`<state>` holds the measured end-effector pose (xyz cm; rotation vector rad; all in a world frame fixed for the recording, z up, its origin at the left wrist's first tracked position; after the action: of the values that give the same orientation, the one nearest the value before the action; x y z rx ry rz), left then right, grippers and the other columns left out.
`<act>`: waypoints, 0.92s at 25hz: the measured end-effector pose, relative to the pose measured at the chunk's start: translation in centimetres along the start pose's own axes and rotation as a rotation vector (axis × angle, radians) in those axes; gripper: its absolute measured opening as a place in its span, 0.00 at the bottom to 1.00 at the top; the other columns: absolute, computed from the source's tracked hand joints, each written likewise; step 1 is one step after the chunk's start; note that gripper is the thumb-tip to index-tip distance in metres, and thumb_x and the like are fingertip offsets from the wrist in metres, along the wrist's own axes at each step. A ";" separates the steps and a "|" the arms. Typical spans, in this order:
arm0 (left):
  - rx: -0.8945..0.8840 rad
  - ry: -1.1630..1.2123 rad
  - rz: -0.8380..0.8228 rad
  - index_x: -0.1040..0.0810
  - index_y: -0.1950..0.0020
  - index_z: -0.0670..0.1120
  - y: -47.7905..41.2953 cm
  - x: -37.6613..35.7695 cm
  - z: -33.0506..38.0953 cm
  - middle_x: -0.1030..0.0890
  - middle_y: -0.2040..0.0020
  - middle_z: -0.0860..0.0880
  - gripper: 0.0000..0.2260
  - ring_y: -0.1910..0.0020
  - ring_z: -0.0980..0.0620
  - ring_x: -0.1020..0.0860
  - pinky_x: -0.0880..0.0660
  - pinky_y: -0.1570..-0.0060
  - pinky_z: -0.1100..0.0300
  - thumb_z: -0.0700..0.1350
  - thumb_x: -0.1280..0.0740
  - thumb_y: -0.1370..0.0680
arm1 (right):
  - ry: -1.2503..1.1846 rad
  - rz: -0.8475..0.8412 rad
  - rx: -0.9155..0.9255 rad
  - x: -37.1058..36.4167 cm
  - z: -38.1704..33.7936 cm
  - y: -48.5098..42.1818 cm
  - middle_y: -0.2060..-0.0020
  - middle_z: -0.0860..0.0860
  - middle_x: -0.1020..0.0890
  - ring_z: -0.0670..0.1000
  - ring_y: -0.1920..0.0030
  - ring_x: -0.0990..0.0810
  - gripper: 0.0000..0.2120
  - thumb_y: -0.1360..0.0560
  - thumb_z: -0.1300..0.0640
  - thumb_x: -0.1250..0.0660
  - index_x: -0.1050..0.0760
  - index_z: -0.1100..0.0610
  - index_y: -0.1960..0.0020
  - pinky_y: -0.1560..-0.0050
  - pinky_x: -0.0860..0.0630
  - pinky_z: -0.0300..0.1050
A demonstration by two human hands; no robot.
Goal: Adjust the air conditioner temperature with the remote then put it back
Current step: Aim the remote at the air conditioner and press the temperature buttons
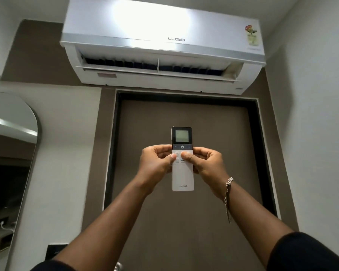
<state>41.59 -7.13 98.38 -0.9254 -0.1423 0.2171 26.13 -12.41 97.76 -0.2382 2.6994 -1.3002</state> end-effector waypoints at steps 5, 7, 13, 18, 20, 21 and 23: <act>-0.036 -0.002 0.013 0.24 0.41 0.39 -0.3 -0.3 1.7 0.16 0.49 0.43 0.14 0.52 0.47 0.16 0.17 0.59 0.54 0.37 0.31 0.26 | -0.020 0.008 0.047 0.2 -2.0 -0.7 0.53 0.57 0.14 0.51 0.56 0.14 0.16 0.32 0.60 0.24 0.22 0.62 0.47 0.63 0.19 0.38; -0.049 -0.001 0.010 0.23 0.41 0.40 -0.4 0.0 2.1 0.16 0.48 0.42 0.14 0.52 0.48 0.16 0.17 0.58 0.55 0.38 0.30 0.26 | -0.025 -0.009 0.049 0.1 -2.2 -0.9 0.53 0.57 0.14 0.51 0.56 0.13 0.18 0.33 0.59 0.24 0.21 0.64 0.46 0.64 0.19 0.38; -0.071 0.025 0.018 0.22 0.44 0.42 -0.5 0.1 2.5 0.16 0.51 0.45 0.11 0.54 0.51 0.15 0.17 0.59 0.57 0.39 0.31 0.26 | -0.036 -0.035 0.058 0.1 -2.4 -1.2 0.53 0.57 0.13 0.52 0.56 0.13 0.19 0.33 0.58 0.23 0.21 0.65 0.46 0.62 0.18 0.42; -0.092 0.022 0.011 0.23 0.41 0.41 -0.6 0.0 2.8 0.16 0.48 0.43 0.13 0.52 0.49 0.16 0.17 0.57 0.55 0.40 0.32 0.25 | -0.042 -0.028 0.059 0.1 -2.8 -1.0 0.53 0.58 0.14 0.53 0.55 0.13 0.19 0.33 0.58 0.23 0.22 0.65 0.45 0.60 0.17 0.43; -0.103 0.026 0.000 0.23 0.41 0.40 -0.6 -0.1 2.8 0.16 0.48 0.43 0.13 0.52 0.50 0.16 0.17 0.58 0.56 0.40 0.32 0.25 | -0.049 -0.003 0.079 0.2 -3.2 -0.7 0.53 0.57 0.14 0.54 0.55 0.13 0.17 0.33 0.59 0.23 0.21 0.63 0.47 0.60 0.17 0.42; -0.105 0.038 0.002 0.23 0.41 0.40 -0.6 -0.2 2.9 0.16 0.49 0.43 0.13 0.53 0.50 0.16 0.17 0.58 0.56 0.40 0.31 0.25 | -0.058 0.010 0.095 0.2 -3.4 -0.5 0.54 0.57 0.13 0.53 0.55 0.13 0.15 0.33 0.58 0.23 0.21 0.61 0.49 0.61 0.17 0.42; -0.109 0.083 0.024 0.23 0.41 0.40 -0.6 -0.1 2.9 0.16 0.50 0.43 0.13 0.54 0.49 0.15 0.17 0.59 0.56 0.40 0.31 0.26 | -0.087 0.024 0.118 0.2 -3.8 -0.2 0.55 0.55 0.13 0.53 0.56 0.13 0.14 0.33 0.59 0.23 0.21 0.59 0.50 0.61 0.17 0.42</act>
<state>40.97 -5.25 100.59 -1.0434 -0.0670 0.1943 25.20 -9.70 100.25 -0.2429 2.5362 -1.4033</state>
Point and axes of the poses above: each hand's wrist, its own y-axis away from the middle knuckle, its own x-axis out of the back of the hand, z = x × y, the point moved 8 cm from there along -y, towards the middle knuckle
